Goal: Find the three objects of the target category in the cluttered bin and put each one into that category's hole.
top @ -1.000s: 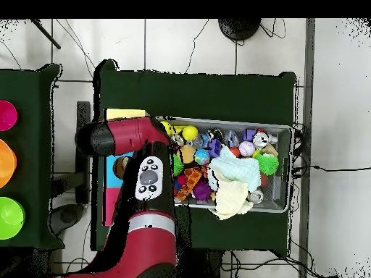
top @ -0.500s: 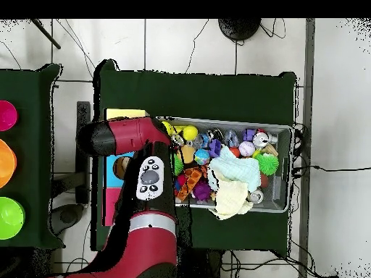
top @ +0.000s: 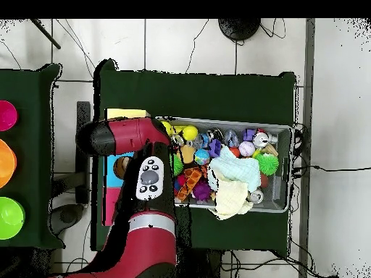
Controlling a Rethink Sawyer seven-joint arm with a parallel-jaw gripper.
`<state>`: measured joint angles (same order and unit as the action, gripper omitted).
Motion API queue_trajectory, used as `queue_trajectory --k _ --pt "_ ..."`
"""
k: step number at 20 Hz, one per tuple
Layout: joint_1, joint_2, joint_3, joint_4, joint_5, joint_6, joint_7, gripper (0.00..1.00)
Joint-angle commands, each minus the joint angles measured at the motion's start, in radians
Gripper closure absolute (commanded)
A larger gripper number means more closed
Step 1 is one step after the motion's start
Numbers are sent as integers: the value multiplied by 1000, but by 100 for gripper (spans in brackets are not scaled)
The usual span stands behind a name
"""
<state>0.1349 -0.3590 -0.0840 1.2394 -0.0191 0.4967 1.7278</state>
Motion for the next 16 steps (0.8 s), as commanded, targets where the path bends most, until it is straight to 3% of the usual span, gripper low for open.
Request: queue_trajectory --k 1,10,16 --pt "-48 126 8 84 -15 -55 173 0" --pt "-52 88 13 101 -7 -17 163 0" --pt "-44 -2 -2 118 -1 101 131 0"
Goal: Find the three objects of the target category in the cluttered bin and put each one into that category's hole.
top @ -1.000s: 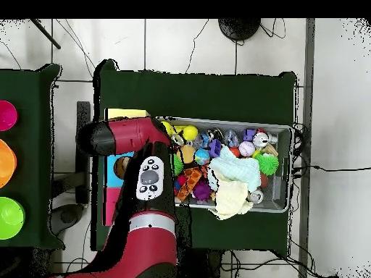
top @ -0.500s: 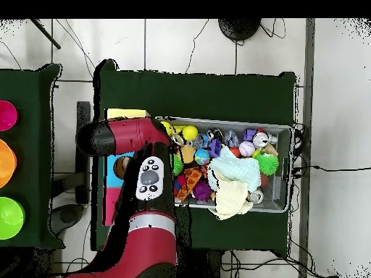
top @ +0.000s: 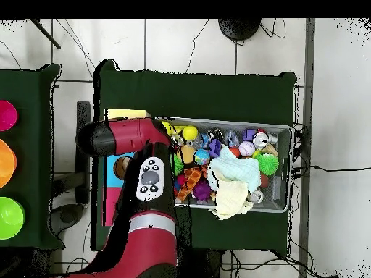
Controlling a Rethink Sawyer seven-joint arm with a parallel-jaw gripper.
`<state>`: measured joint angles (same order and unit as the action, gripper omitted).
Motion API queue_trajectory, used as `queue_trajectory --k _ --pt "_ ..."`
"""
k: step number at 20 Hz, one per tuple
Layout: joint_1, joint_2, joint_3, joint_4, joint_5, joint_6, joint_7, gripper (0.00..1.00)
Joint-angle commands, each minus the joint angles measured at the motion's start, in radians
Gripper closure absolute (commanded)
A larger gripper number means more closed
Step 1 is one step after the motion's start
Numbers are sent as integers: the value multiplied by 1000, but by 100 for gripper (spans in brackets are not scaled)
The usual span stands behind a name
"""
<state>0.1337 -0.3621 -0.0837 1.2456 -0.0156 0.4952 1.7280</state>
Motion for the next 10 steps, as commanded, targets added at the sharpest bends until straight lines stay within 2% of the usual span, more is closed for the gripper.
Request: queue_trajectory --k 1,5,6,10 --pt "-43 -10 -4 111 -4 120 126 0" --pt "-42 -30 -11 106 -7 145 113 0" --pt "-46 -32 -9 111 -5 139 115 100" --pt "-48 -26 -5 106 -7 151 106 100"
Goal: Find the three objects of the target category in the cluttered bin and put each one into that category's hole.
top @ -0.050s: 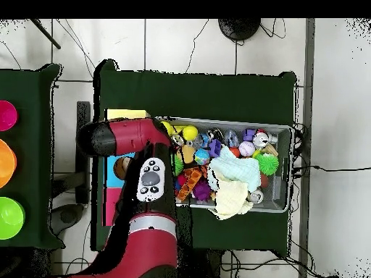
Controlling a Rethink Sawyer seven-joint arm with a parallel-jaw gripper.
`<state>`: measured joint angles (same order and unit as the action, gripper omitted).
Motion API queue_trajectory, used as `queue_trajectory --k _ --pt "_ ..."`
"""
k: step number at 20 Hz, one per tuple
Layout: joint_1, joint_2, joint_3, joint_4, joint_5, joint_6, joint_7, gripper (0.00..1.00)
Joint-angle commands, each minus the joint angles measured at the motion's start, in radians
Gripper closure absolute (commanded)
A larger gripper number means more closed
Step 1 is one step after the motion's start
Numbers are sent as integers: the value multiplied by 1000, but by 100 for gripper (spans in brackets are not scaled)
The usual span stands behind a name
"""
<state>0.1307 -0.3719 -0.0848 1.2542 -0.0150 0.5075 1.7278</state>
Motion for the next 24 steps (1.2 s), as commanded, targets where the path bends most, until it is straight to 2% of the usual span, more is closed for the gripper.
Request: queue_trajectory --k 1,9,14,17,21,24 --pt "-46 -14 -2 96 -7 140 106 100" --pt "-51 -6 3 74 -12 155 103 100" --pt "-55 -37 6 90 -9 186 92 100" --pt "-55 -69 5 89 -5 236 81 100" --pt "-43 -162 -7 110 3 346 72 100" --pt "-36 -202 -14 86 2 437 69 100"
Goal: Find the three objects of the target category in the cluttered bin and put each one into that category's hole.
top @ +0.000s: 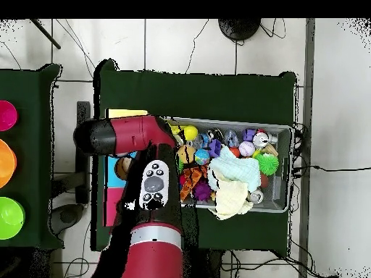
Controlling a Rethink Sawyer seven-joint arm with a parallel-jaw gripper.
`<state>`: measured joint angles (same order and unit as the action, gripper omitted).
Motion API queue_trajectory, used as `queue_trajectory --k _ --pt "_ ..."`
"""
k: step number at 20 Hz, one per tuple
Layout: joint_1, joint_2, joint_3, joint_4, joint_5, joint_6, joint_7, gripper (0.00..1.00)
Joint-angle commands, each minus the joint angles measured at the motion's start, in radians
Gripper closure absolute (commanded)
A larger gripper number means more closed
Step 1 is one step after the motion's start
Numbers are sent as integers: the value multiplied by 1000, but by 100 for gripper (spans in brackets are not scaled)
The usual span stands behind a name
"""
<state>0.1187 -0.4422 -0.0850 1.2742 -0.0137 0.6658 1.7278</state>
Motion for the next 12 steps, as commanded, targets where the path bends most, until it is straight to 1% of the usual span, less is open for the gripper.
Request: queue_trajectory --k 1,3,6,12 --pt "-26 -132 -12 61 -2 285 68 100" --pt "-31 -128 -6 55 -6 286 66 100" --pt "-48 -103 11 49 -12 255 64 100" --pt "-59 -101 18 59 -18 240 58 100"
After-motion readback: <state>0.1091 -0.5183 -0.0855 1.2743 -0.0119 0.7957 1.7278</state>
